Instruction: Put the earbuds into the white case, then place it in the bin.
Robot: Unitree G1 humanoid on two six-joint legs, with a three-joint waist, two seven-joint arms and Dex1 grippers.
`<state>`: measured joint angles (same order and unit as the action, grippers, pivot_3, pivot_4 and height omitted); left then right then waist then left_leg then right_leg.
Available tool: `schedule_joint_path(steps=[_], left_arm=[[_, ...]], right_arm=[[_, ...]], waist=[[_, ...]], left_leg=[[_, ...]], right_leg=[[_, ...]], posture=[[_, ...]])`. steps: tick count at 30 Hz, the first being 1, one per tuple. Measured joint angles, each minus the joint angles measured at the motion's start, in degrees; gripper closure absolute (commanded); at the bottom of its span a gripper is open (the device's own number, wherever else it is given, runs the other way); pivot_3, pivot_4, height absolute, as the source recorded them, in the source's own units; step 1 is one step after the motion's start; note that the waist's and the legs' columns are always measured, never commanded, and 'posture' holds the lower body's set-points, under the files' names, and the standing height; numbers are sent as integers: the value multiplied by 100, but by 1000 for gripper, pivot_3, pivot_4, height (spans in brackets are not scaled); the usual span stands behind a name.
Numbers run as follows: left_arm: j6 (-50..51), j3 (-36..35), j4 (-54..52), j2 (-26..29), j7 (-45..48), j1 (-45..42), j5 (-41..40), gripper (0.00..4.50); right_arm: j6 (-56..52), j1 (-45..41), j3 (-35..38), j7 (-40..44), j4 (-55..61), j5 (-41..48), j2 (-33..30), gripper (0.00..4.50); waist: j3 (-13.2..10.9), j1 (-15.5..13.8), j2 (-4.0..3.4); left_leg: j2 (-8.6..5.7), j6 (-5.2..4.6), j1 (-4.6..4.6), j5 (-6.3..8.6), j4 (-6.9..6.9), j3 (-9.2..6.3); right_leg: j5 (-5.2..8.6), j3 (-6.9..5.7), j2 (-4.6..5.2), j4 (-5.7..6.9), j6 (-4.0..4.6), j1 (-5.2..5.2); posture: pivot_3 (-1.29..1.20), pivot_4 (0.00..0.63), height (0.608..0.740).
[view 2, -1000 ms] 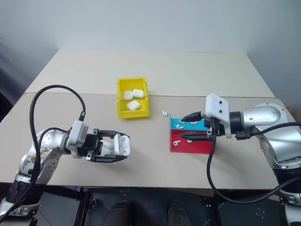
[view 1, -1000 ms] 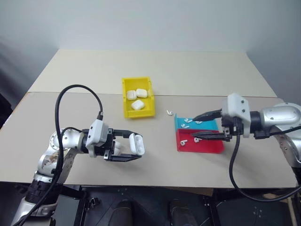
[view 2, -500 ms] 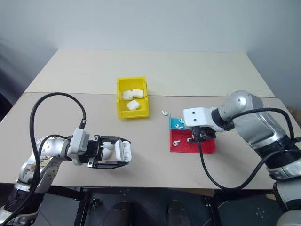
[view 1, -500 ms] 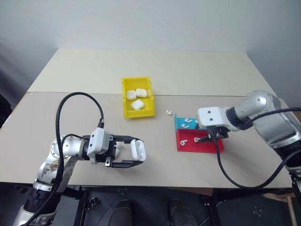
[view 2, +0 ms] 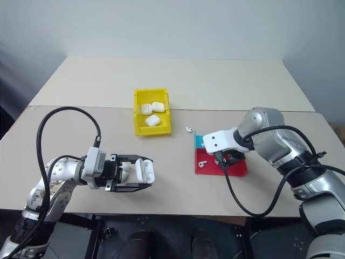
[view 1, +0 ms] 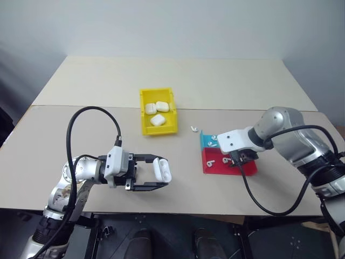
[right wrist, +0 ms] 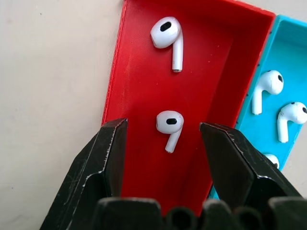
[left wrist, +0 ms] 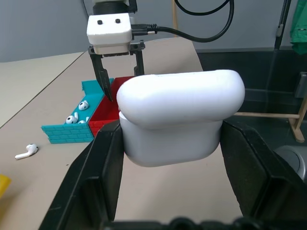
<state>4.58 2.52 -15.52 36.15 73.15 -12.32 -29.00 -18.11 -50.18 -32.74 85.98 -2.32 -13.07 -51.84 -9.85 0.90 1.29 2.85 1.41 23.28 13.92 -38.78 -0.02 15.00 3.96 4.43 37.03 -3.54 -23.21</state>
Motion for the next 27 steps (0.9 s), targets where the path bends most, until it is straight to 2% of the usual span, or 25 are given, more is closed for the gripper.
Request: schedule_joint_path(steps=[10, 13, 27], left_arm=[[-61, 60, 0, 0, -6, -60, 27, 1763], [-62, 60, 0, 0, -14, -60, 52, 1763], [-64, 60, 0, 14, -124, -60, 69, 1763]], right_arm=[[67, 150, -2, -107, -164, -405, 187, 1612], [116, 190, -2, -111, -165, -467, 192, 2172], [210, 218, 2, -186, -245, -494, 273, 2172]], waist=[[0, 0, 0], [0, 1, 0], [0, 2, 0]], left_leg=[[0, 0, 0, 0, 0, 0], [0, 0, 0, 0, 0, 0], [0, 0, -2, 0, -1, 0]], right_leg=[[0, 0, 0, 1, 0, 0], [0, 0, 0, 1, 0, 0], [0, 0, 0, 2, 0, 2]], posture=[[0, 150, 740], [0, 150, 740], [0, 150, 740]])
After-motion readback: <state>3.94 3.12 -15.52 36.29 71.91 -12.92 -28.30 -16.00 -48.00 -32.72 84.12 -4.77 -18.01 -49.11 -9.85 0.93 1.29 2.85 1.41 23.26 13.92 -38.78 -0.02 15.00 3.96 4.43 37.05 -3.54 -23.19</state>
